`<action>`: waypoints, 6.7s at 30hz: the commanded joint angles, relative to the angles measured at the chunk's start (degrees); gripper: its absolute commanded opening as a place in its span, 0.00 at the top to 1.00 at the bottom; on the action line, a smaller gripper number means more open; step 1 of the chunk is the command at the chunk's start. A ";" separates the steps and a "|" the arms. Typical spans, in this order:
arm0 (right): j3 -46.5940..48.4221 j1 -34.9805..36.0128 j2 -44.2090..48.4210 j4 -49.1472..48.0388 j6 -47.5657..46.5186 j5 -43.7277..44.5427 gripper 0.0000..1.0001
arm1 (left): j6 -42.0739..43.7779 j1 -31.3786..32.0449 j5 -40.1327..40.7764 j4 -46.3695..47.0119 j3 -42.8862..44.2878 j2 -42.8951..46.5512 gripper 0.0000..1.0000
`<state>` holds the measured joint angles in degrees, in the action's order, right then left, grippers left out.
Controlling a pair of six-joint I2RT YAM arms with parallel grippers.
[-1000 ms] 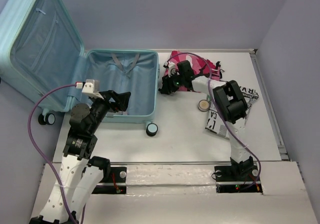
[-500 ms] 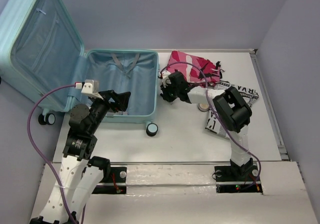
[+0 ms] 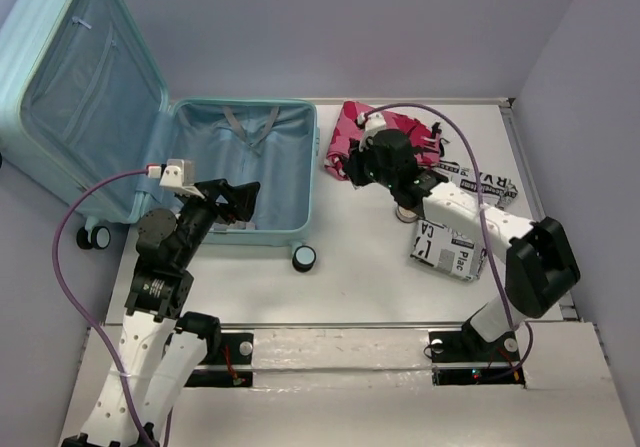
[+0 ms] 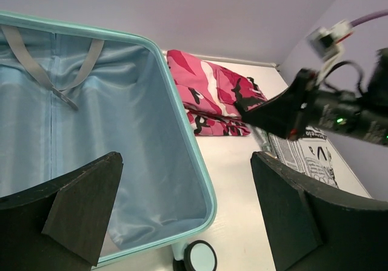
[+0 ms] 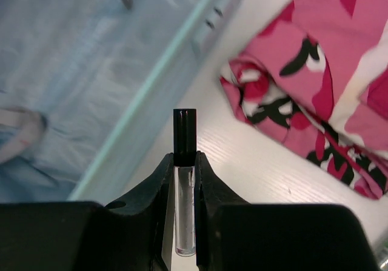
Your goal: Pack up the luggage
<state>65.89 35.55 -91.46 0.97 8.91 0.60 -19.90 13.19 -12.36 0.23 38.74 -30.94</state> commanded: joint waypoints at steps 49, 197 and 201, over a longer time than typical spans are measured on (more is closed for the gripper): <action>-22.65 -24.48 39.08 9.49 17.11 17.77 0.30 | 8.30 48.51 33.63 -5.32 62.49 -97.01 0.01; -30.28 -65.26 -4.87 -4.83 24.75 -31.89 0.20 | -17.63 42.71 -7.15 16.21 49.15 -99.66 0.11; -32.14 -65.26 -5.04 -7.73 25.80 -33.99 0.29 | -18.33 43.06 -7.33 16.56 49.50 -100.63 0.14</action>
<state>38.52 -30.39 -93.12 -12.05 33.15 -29.61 -37.17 55.42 -18.33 18.74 87.29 -129.38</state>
